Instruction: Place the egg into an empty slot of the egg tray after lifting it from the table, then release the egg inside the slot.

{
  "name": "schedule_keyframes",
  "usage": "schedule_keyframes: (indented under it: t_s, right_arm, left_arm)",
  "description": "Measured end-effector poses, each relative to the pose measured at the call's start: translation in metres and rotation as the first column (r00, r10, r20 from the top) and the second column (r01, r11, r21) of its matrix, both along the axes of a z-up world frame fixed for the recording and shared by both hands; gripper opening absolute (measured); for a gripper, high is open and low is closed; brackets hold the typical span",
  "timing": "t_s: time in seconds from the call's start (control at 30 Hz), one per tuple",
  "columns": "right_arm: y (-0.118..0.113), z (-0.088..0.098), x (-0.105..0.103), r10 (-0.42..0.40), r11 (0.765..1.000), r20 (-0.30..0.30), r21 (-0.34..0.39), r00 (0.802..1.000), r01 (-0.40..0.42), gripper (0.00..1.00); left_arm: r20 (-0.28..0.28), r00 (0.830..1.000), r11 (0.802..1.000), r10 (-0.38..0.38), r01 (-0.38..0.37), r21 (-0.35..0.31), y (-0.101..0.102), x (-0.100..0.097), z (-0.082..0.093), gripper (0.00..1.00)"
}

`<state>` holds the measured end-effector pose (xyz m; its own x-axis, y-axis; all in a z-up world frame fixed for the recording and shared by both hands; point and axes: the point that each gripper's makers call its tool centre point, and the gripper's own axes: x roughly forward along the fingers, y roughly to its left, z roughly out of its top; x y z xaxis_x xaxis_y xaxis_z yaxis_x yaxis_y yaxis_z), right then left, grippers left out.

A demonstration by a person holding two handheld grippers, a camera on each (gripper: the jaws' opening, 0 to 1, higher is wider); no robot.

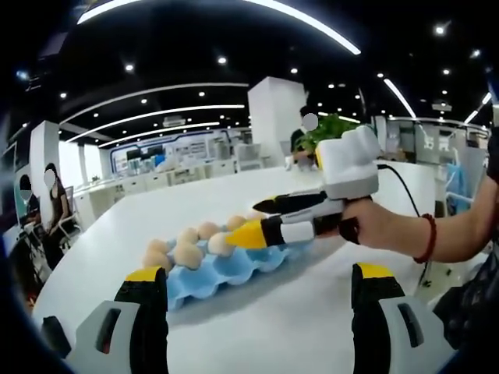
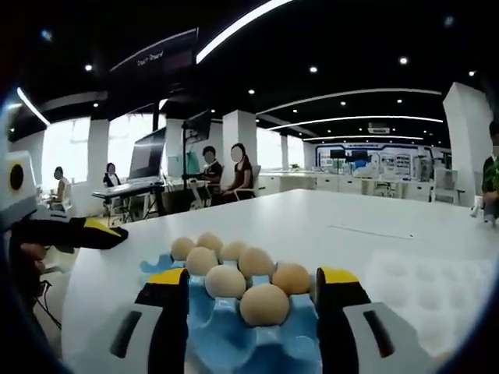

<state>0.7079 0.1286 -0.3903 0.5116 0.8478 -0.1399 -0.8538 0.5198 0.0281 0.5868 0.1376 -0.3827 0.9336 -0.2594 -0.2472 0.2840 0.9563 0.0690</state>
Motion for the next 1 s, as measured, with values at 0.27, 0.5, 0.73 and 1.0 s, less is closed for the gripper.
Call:
schedule_keyframes:
  t_s: [0.27, 0.5, 0.73, 1.0]
  right_arm:
    - [-0.009, -0.006, -0.003, 0.004, 1.0, -0.018, -0.029, 1.0, -0.005, 0.86]
    - [-0.015, 0.013, -0.011, 0.007, 0.999, 0.041, -0.04, 0.999, -0.006, 0.87]
    - [-0.026, 0.016, -0.01, -0.001, 0.999, 0.034, -0.052, 0.999, 0.002, 0.87]
    - [-0.049, 0.007, -0.003, -0.041, 0.997, 0.008, -0.071, 0.999, 0.041, 0.87]
  left_arm:
    - [0.004, 1.0, 1.0, -0.002, 0.002, -0.017, -0.003, 0.0, 0.001, 1.0]
    - [0.012, 1.0, 1.0, -0.003, 0.003, -0.024, -0.005, 0.0, 0.003, 1.0]
    - [0.011, 1.0, 1.0, -0.008, 0.008, -0.021, -0.01, -0.002, 0.002, 1.0]
    - [0.009, 1.0, 1.0, -0.013, 0.013, -0.014, -0.013, -0.003, 0.002, 1.0]
